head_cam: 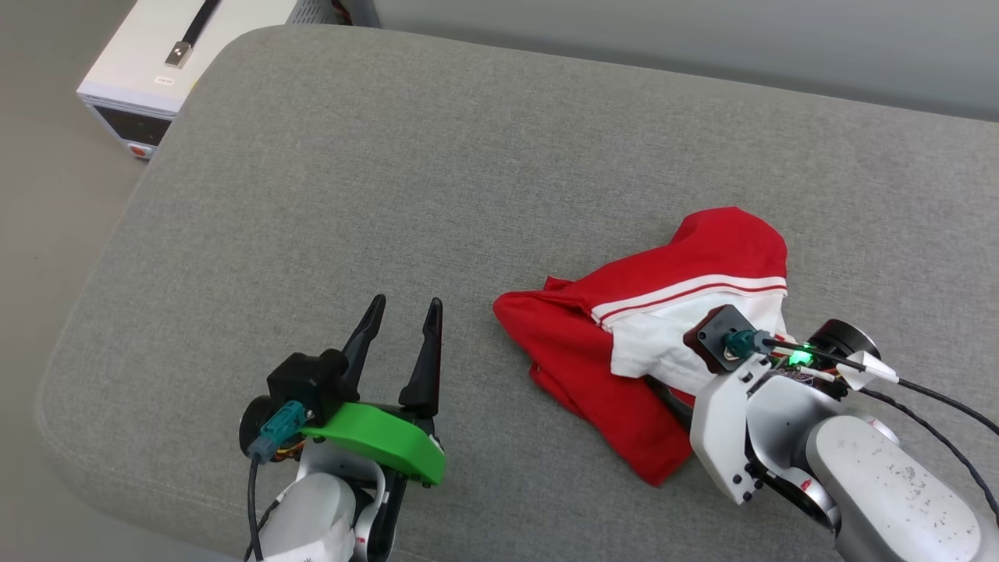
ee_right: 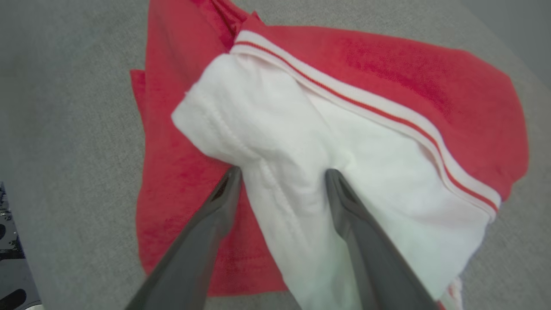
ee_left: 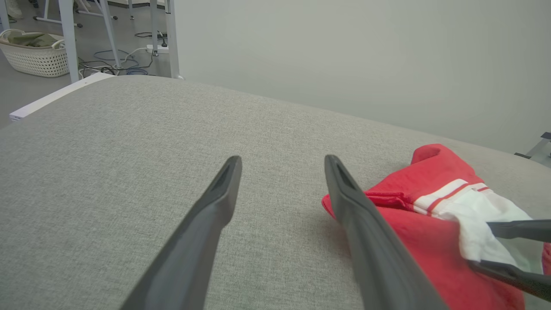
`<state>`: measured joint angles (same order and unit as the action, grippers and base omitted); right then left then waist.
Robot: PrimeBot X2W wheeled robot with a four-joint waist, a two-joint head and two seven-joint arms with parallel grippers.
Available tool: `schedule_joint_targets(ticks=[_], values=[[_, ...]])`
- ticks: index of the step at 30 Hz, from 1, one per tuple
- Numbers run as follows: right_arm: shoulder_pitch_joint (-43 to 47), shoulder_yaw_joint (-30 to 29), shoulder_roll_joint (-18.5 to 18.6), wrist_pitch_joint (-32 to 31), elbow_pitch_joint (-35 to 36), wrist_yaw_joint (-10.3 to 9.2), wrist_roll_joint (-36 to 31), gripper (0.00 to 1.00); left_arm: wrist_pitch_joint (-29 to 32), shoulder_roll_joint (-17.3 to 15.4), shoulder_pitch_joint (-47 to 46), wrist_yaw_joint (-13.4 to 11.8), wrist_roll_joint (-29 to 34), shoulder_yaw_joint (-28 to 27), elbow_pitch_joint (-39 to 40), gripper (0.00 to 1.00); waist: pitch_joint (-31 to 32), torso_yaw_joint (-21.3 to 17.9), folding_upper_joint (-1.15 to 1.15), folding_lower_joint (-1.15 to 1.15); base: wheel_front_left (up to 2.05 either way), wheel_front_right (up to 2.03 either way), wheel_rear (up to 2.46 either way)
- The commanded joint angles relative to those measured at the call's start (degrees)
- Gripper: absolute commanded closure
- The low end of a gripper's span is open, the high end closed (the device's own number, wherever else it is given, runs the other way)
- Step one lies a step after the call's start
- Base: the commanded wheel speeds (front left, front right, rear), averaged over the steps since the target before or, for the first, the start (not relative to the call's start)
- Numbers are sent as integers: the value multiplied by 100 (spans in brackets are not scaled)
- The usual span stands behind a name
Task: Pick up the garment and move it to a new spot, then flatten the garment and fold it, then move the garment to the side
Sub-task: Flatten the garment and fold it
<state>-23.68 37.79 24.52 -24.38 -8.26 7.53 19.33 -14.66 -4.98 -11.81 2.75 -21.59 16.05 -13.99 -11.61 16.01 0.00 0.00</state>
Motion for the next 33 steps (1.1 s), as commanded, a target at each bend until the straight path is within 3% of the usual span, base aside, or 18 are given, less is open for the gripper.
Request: schedule_joint_targets(ticks=[1, 3, 4, 14, 24, 29, 33], values=[[-85, 20, 2, 74, -64, -4, -28, 0, -34, 42, -81, 45, 77, -38, -17, 0, -46, 71, 0, 0, 0, 0, 0], [-104, -35, -48, 223, -140, -4, -34, 78, -34, 67, -70, 69, 106, -75, -43, 0, -26, 76, 0, 0, 0, 0, 0], [-105, -45, -78, 307, -156, -4, -17, 100, -34, 78, -55, 77, 123, -101, -61, 0, 3, 64, 0, 0, 0, 0, 0], [83, -219, 85, 815, 519, -4, 209, 100, -34, 100, 137, 155, 265, -312, -216, 0, 476, -394, 0, 0, 0, 0, 0], [1045, -1594, 639, 982, 1462, -4, 423, 100, -34, 97, 260, 179, 326, -454, -261, 0, 677, -1018, 0, 0, 0, 0, 0], [1614, -2269, 624, 1215, 1231, -4, 448, 100, -34, 103, 240, 200, 347, -455, -310, 0, 641, -1196, 0, 0, 0, 0, 0], [1911, -2466, 420, 1442, 926, -4, 478, 100, -34, 113, 193, 220, 358, -418, -374, 0, 588, -1279, 0, 0, 0, 0, 0]])
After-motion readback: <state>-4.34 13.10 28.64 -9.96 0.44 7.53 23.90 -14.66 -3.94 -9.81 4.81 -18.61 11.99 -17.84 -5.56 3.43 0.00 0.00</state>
